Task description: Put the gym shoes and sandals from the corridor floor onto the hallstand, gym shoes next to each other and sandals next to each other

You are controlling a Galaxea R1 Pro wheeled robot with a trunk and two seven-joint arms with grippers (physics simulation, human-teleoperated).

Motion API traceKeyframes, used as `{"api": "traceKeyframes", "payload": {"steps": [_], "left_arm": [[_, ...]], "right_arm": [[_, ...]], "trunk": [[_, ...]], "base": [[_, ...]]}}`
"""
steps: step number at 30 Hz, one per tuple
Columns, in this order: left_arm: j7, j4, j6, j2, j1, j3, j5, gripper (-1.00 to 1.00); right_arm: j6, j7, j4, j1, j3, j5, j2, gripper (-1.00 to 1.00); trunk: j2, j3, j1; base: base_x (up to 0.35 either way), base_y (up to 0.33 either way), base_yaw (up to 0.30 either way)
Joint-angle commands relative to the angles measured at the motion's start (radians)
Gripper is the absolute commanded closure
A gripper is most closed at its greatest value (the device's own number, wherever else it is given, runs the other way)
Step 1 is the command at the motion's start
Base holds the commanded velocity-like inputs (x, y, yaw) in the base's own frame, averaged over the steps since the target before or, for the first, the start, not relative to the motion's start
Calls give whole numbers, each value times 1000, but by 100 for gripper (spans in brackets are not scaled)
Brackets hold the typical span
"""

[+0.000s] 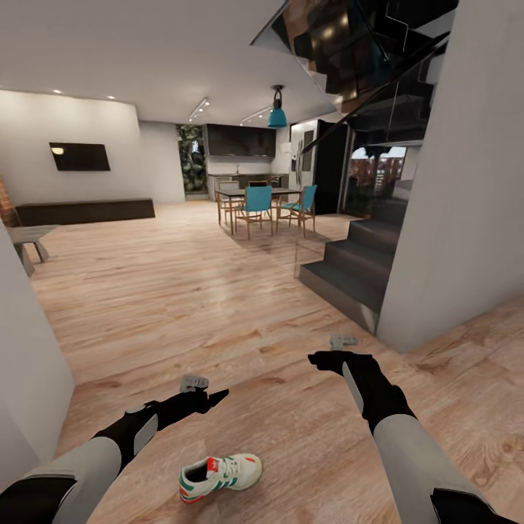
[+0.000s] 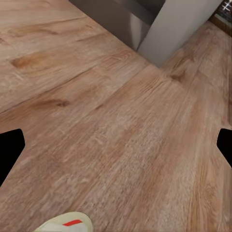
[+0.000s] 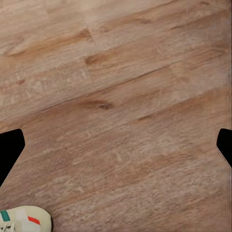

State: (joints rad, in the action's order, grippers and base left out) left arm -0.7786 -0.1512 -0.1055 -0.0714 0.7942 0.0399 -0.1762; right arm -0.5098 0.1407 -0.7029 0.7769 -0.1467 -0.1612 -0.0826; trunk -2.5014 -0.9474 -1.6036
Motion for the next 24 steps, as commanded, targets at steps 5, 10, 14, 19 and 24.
{"api": "traceKeyframes", "payload": {"steps": [5,10,14,19,24], "left_arm": [[-2,1,-5,-1,0,5,-5,-100],[-2,1,-5,-1,0,5,-5,-100],[-2,1,-5,-1,0,5,-5,-100],[-2,1,-6,-1,0,5,-5,-100],[-2,1,-6,-1,0,5,-5,-100]], "right_arm": [[-4,9,-1,1,-6,-11,-2,-100],[-4,8,-1,1,-6,-11,-2,-100],[-4,9,-1,0,-6,-11,-2,-100],[-4,9,-1,0,-6,-11,-2,-100],[-4,8,-1,1,-6,-11,-2,-100]], "trunk": [[0,1,0],[0,3,0],[0,4,0],[0,6,0],[0,8,0]], "base": [[104,158,-284],[97,241,-285],[37,93,-285],[9,22,-285],[2,4,-285]]}}
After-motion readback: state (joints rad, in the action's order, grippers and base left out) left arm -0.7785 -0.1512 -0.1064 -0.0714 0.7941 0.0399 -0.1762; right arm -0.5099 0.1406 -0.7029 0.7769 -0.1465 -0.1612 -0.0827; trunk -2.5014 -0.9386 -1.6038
